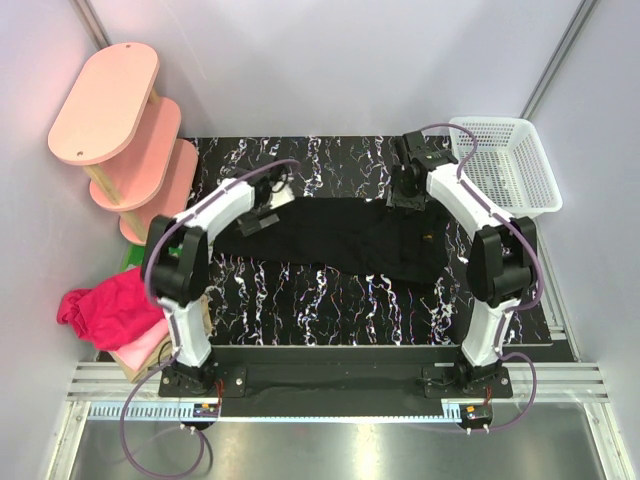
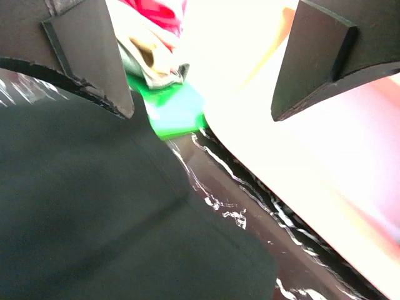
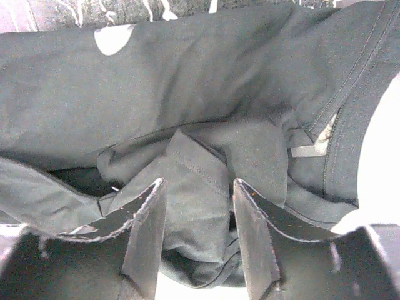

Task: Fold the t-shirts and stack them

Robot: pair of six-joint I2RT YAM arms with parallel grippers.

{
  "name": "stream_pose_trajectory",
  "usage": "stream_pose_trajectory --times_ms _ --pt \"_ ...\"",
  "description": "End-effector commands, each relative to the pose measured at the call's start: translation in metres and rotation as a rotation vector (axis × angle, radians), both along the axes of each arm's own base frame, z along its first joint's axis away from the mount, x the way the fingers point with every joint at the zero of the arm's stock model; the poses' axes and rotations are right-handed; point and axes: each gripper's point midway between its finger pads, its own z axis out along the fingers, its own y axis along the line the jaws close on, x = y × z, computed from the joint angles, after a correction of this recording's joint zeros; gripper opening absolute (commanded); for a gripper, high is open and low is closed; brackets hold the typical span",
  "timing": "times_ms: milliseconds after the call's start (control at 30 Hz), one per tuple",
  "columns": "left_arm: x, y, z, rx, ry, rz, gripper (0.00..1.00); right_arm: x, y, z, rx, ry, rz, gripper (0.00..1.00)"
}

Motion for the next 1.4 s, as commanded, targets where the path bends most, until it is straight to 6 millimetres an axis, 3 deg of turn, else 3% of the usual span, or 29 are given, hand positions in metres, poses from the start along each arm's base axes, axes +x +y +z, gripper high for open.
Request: stream_pose_trajectory --times_ms 0,133,267,467,800,900,933,1033,1367 --pt "-0.041 -0.077 0.055 -0.184 -0.092 -0.192 0.99 -0.010 0.001 0.030 0.033 -0.061 0.015 0.51" --pt "-0.053 -0.106 0.028 -0.273 0.011 -0.221 0.99 -0.024 -0.001 0.016 0.042 -0.039 0.018 0.48" --pt "-0.044 -0.113 -0.017 -0.241 0.110 -0.181 0.99 -0.029 0.003 -0.012 0.053 0.016 0.026 0.47" --pt "-0.042 -0.110 -0.051 -0.238 0.182 -0.127 0.99 -0.020 0.014 -0.030 0.088 0.036 0.052 0.41" --pt "-0.048 -0.093 -0.067 -0.257 0.224 -0.078 0.99 -0.001 0.020 -0.055 0.139 0.072 0.067 0.35" --pt "-0.051 -0.091 -0.065 -0.258 0.221 -0.075 0.99 -0.001 0.025 -0.059 0.160 0.075 0.081 0.27" --pt "-0.051 -0.090 -0.065 -0.258 0.221 -0.078 0.99 -0.001 0.026 -0.060 0.163 0.076 0.081 0.17" --pt "-0.052 -0.089 -0.060 -0.254 0.210 -0.081 0.99 -0.002 0.029 -0.053 0.187 0.067 0.084 0.00" --pt "-0.054 -0.086 -0.060 -0.252 0.210 -0.087 0.99 0.015 0.033 0.006 0.221 -0.070 0.091 0.00"
